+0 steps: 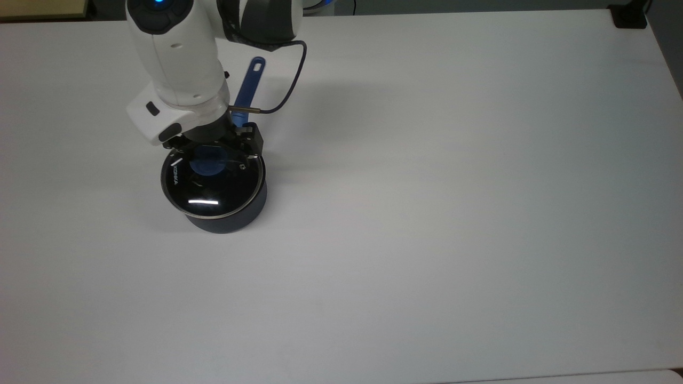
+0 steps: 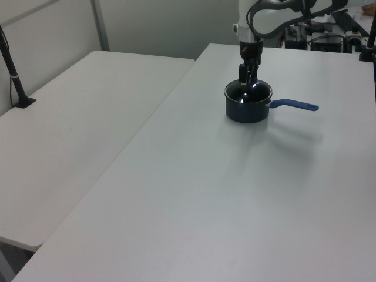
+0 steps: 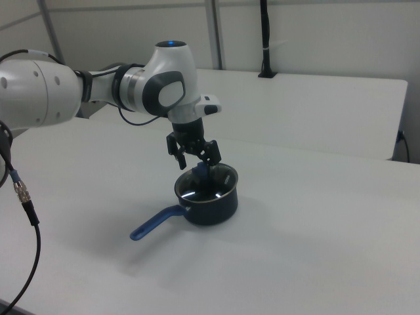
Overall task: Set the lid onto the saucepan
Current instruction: 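Lower the lid onto the saucepan rim and settle it, then open the gripper to release the blue knob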
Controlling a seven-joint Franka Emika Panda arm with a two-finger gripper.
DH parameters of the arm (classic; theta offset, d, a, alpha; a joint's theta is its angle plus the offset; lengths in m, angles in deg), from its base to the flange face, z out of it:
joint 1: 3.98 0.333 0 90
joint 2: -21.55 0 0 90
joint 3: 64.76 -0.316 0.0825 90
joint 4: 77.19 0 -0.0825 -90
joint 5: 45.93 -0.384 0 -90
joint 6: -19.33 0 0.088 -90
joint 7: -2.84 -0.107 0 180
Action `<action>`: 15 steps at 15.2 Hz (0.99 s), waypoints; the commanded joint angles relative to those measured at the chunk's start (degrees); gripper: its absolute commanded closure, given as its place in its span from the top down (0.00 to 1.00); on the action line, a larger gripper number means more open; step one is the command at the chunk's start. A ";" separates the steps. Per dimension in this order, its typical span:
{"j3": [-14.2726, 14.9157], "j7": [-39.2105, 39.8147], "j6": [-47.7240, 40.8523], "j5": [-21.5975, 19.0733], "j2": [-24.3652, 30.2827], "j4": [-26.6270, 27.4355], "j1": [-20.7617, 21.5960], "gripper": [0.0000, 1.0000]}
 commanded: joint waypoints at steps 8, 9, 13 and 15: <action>-1.08 -0.91 1.03 -0.34 0.40 2.13 1.02 1.00; -1.08 -0.56 1.03 -0.25 0.40 2.22 0.93 1.00; -1.08 0.32 0.33 -0.16 2.41 3.26 0.75 1.00; -1.08 0.32 -0.02 -0.16 5.48 5.72 1.01 1.00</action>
